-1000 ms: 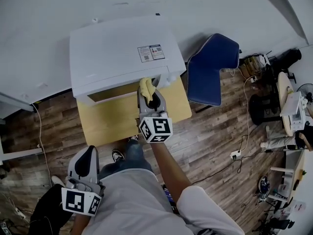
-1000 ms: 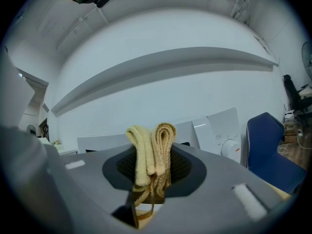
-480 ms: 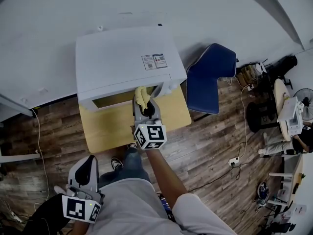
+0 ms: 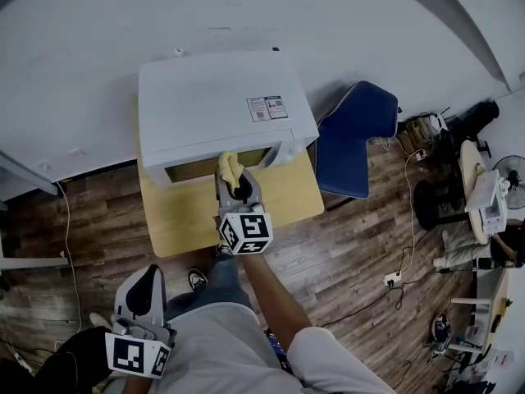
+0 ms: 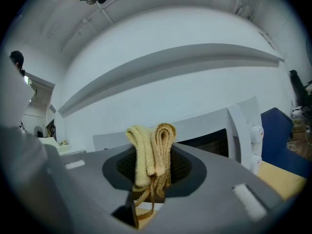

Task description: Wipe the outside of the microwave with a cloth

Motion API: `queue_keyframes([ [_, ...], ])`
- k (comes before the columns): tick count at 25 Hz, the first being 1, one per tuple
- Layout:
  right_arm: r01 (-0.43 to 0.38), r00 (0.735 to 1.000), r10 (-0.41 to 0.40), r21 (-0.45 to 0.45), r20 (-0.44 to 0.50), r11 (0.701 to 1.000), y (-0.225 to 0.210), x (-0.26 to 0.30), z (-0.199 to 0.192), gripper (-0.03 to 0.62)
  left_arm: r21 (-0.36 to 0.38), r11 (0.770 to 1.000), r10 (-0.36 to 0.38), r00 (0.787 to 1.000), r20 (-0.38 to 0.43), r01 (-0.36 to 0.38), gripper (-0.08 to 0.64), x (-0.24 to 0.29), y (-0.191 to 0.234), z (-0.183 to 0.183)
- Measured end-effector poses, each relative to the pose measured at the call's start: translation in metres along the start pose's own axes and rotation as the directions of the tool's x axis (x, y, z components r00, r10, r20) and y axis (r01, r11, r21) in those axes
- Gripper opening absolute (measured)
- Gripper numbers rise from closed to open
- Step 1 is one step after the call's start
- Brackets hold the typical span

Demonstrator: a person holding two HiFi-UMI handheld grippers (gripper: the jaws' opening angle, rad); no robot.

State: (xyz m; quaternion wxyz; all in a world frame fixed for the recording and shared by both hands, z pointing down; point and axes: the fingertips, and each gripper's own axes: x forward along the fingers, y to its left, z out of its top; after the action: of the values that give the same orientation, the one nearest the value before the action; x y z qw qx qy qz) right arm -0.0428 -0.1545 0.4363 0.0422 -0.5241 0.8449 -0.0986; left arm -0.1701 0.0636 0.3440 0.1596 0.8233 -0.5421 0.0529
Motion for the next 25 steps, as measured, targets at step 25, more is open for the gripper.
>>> queue_keyframes([
  [25,-0.19,0.981,0.191,0.01,-0.023,0.982,0.072,0.016,-0.02,0.115,-0.029,0.999,0.021,1.0,-0.019,-0.021,-0.006,-0.011,0.007,-0.007],
])
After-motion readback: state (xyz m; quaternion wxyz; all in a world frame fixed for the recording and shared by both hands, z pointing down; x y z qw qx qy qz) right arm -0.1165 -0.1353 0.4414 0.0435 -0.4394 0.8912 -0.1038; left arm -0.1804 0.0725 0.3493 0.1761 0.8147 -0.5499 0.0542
